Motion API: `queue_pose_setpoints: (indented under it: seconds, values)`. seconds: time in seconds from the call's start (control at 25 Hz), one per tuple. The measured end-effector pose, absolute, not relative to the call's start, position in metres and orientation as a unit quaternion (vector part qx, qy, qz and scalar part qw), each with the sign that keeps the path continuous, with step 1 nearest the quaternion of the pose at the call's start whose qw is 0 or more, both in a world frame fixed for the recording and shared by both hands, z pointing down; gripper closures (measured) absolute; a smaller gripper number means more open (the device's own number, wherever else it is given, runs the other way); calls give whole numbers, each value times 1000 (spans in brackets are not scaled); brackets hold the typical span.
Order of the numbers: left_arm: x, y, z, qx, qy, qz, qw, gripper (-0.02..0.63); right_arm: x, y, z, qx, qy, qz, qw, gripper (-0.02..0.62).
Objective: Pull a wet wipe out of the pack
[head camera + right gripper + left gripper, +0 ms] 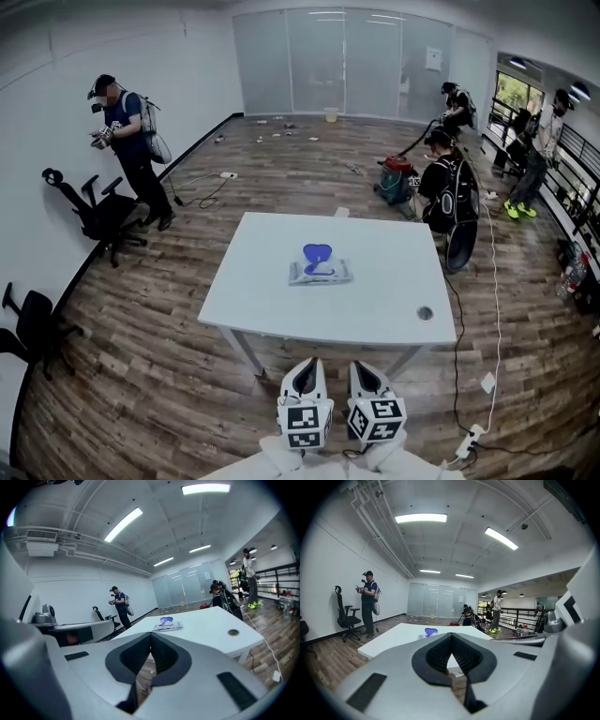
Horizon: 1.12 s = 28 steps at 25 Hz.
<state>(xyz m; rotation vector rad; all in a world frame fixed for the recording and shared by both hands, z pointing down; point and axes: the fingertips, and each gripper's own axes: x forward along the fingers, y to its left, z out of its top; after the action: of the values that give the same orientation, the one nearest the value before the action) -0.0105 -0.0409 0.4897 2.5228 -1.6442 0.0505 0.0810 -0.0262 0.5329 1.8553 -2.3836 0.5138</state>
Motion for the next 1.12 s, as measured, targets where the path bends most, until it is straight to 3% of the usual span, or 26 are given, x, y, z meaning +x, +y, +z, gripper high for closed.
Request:
queue_pose_setpoints:
  seconds: [1.12]
  values:
    - [-8,-182,482,844,-531,24,72,606,82,-170,522,614,-769,178,26,586]
